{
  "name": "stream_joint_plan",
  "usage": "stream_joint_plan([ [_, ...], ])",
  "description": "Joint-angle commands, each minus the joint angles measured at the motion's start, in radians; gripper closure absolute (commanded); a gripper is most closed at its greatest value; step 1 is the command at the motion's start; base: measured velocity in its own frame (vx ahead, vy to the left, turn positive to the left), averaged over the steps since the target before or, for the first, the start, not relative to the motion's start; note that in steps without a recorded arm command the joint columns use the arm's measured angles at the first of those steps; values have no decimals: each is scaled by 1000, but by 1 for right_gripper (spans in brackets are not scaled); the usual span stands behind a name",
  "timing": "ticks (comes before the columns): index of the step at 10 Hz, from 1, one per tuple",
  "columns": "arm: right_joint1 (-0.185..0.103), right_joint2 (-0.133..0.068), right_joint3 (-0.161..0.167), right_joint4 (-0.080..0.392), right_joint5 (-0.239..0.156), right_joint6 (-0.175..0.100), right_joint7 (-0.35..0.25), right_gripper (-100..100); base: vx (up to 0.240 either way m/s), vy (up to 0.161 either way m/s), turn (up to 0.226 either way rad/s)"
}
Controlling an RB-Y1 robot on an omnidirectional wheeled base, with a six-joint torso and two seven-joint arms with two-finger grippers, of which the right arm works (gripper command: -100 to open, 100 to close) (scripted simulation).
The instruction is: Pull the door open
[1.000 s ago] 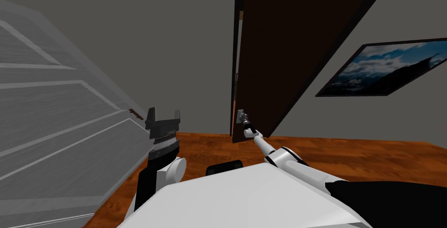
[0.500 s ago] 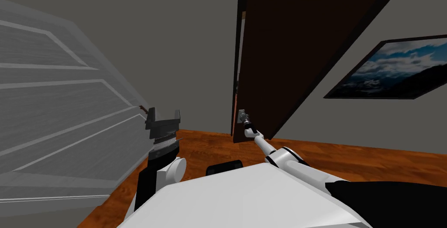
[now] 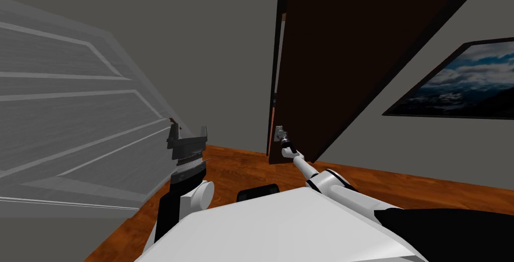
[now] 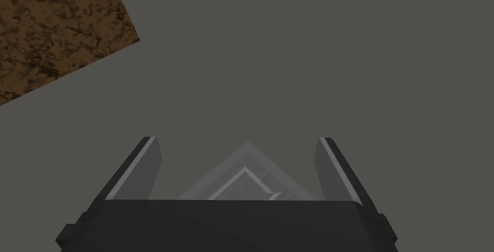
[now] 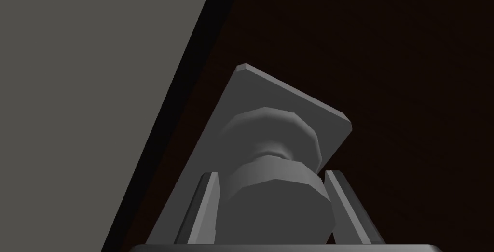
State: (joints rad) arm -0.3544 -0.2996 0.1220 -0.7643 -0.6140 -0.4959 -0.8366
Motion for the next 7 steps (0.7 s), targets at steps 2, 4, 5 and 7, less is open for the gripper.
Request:
stream_joint_plan([
  [2,3,-6,-1,-8,-33,0,-72,100,-35,-39,91],
  [4,5,-8,-1,-11,-52,2,-117,100,-28,-26,79],
  [5,7,-11,-2,-13,-68,4,-141,100,-52,-47,159],
  [7,9,-13,-2,-16,-84,5,-191,100,-38,-39,97],
])
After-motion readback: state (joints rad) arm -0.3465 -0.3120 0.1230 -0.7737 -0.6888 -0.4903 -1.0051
